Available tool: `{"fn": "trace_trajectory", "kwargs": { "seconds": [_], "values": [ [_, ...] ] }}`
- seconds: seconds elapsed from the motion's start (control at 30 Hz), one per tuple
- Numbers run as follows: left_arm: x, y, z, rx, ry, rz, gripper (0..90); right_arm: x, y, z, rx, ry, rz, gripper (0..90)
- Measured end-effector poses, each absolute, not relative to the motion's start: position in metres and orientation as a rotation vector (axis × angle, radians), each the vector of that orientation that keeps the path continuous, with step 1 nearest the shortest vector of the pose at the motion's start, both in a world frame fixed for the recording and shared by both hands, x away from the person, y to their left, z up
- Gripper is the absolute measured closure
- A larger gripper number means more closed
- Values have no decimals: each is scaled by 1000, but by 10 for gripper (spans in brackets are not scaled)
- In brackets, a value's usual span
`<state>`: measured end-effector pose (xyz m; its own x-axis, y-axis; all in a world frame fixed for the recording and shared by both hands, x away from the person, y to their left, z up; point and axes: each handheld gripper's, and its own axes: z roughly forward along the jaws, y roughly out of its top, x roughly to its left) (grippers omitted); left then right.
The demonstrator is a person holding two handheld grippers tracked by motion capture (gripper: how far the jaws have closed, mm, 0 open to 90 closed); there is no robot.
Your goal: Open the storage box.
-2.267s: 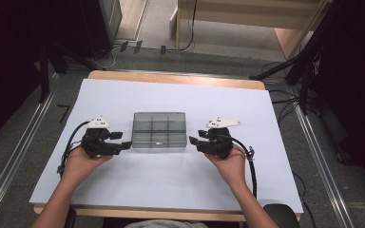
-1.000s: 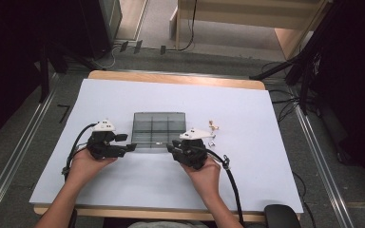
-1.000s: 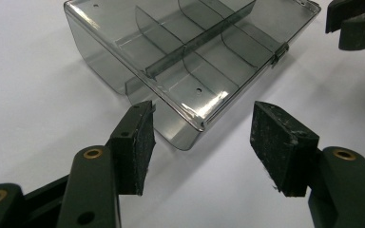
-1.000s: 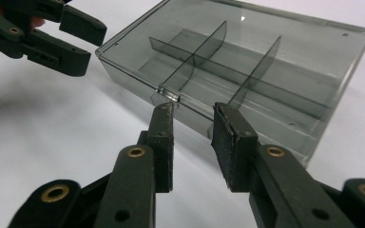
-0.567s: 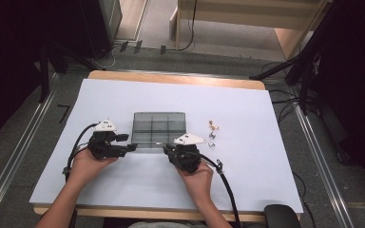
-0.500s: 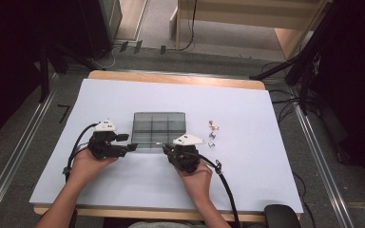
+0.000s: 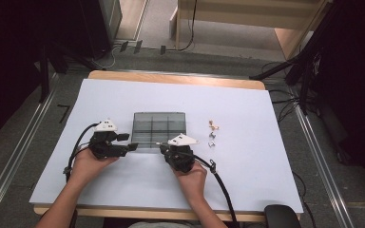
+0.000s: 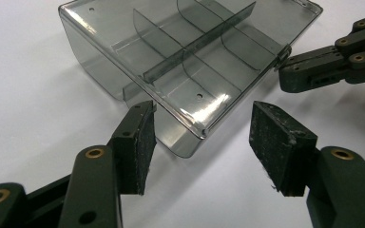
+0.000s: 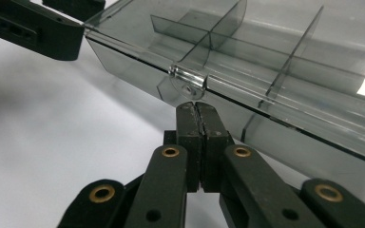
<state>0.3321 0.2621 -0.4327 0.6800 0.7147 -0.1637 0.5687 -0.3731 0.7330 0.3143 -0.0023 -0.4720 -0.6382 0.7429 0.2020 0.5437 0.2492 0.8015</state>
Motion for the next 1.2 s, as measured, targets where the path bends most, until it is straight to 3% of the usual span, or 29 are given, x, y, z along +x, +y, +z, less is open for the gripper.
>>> {"fn": "trace_trajectory", "kwargs": {
  "seconds": [1.2],
  "values": [
    [334,257,-436,2098,977,236,471,317,1,-465,1208,2304,1386,900]
  ]
}}
